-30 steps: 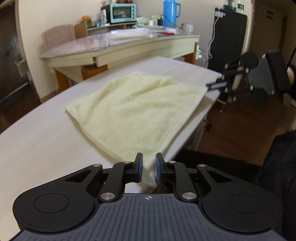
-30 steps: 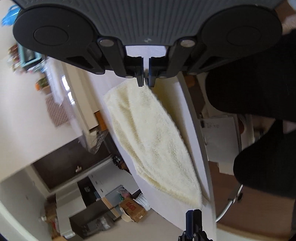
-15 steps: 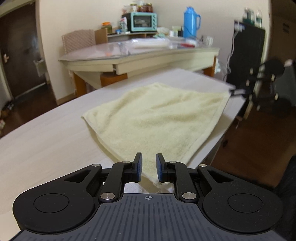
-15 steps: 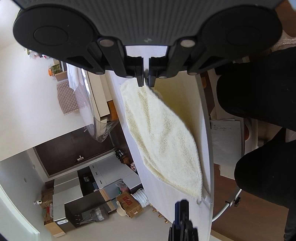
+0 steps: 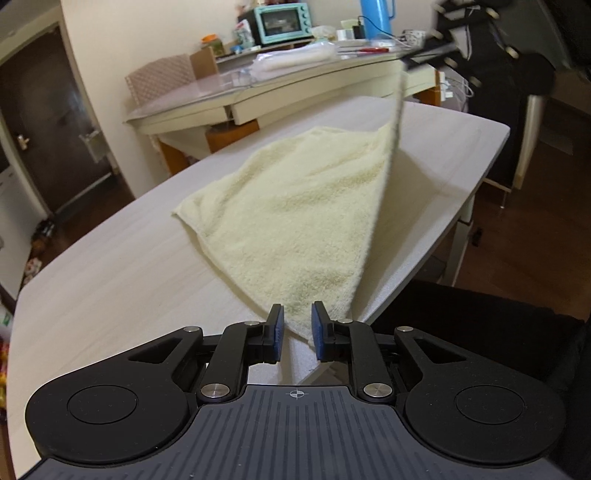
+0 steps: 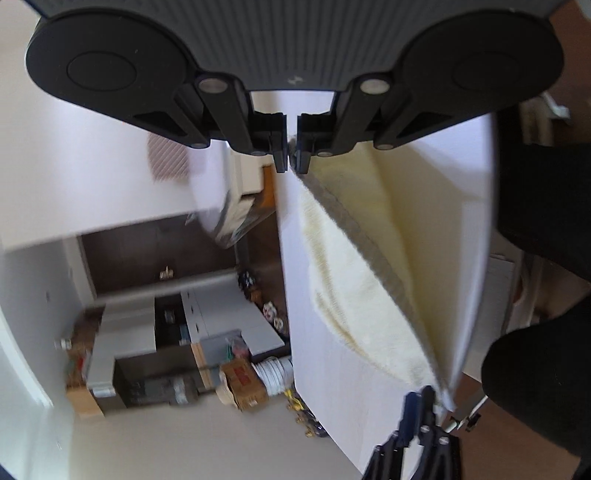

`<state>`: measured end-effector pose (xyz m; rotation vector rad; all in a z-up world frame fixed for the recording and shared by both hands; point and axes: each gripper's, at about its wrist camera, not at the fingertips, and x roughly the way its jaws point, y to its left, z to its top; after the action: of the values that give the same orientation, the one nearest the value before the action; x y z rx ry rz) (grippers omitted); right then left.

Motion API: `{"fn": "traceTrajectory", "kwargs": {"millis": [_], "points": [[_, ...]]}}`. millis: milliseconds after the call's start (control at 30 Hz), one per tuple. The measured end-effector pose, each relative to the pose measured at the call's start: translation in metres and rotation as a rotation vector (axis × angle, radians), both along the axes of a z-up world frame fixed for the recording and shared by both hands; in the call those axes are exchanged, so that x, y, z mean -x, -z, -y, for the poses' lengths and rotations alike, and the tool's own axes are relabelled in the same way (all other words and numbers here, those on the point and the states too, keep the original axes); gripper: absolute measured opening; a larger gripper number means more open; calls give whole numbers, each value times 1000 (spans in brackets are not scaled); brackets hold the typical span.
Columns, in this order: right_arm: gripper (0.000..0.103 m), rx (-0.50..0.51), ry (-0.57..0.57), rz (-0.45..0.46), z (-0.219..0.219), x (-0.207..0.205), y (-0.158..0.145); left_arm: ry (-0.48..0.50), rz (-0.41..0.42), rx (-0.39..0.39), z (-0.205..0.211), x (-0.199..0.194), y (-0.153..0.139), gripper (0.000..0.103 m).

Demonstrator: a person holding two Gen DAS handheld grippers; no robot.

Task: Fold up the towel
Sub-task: 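Lift the corner with the right gripper and fold it over toward the left gripper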

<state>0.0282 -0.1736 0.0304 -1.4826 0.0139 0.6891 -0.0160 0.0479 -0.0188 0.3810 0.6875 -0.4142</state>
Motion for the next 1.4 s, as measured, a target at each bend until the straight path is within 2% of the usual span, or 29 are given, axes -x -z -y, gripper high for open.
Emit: {"fn": "traceTrajectory", "kwargs": {"millis": [133,267,567,667,967,1033,1133,1300,1400], "points": [[5,50,-99,50,-32,-30,-7,-72,-9,52,-2,1,-1,18],[5,83,-191,44,-66,-65,-5,-157,-34,142,-9,1,-1,18],[5,99,-329,-42,-146,-131,16,-236,-64,246,-24,0,-1,23],[5,118,-353,-91,-171,-149,36,-237,-71,256,-29,-1,-2,23],[5,131,-339,-208,-216,-185,80,-239,-84,274,-37,-6,-2,23],[7,126,-344,-209,-220,-188,87,-232,-84,274,-37,-6,-2,23],[19,93,-326,-227,-222,-194,86,-227,-84,276,-38,-7,-2,24],[20,-10,-228,-210,-201,-190,62,-236,-82,293,-42,-6,-1,25],[20,-92,-168,-245,-181,-173,46,-249,-77,303,-48,-6,-3,27]]}}
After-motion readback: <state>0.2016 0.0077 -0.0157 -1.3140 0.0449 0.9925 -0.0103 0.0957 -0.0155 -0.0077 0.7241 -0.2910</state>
